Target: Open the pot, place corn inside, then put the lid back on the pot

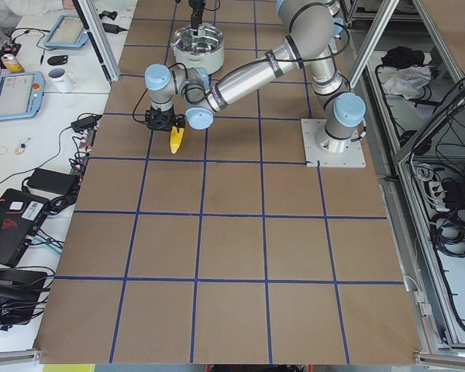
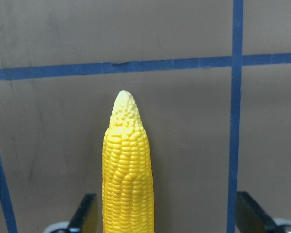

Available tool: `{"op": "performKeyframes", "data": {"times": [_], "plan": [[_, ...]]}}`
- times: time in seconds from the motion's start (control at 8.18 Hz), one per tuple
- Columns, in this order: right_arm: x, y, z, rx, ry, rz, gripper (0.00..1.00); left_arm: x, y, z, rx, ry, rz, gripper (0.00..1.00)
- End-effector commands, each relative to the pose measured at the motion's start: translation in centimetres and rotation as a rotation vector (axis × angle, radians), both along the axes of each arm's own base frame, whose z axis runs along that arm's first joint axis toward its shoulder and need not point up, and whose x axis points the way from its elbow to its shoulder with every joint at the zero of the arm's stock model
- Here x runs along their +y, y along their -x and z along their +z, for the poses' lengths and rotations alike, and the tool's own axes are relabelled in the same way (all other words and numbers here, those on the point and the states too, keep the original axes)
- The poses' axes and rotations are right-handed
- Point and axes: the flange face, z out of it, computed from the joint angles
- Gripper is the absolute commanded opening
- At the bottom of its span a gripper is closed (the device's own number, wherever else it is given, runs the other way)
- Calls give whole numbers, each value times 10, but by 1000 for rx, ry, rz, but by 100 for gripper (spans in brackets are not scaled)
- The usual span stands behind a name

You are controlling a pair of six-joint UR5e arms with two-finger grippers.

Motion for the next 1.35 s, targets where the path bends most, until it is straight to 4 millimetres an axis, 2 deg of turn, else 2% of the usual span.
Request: {"op": "performKeyframes", "data": {"times": [0.0,0.12,0.37,0.73,0.86,0.98,1.22], "plan": [[-1,1,-1,5,0,2,86,-1,5,-9,27,-27,103,100],[-1,1,-1,10,1,17,74,-1,6,-10,28,-30,113,100],[-1,1,-1,11,-1,23,60,-3,10,-23,69,-44,114,100],[-1,1,-1,11,-1,37,38,-1,26,-28,63,-59,83,100],[0,0,-1,3,-2,35,22,4,27,-35,64,-75,78,100],[-1,0,2,0,5,36,11,9,28,-44,67,-96,77,100],[-3,0,18,-4,31,55,5,12,28,-65,74,-131,78,100]]}}
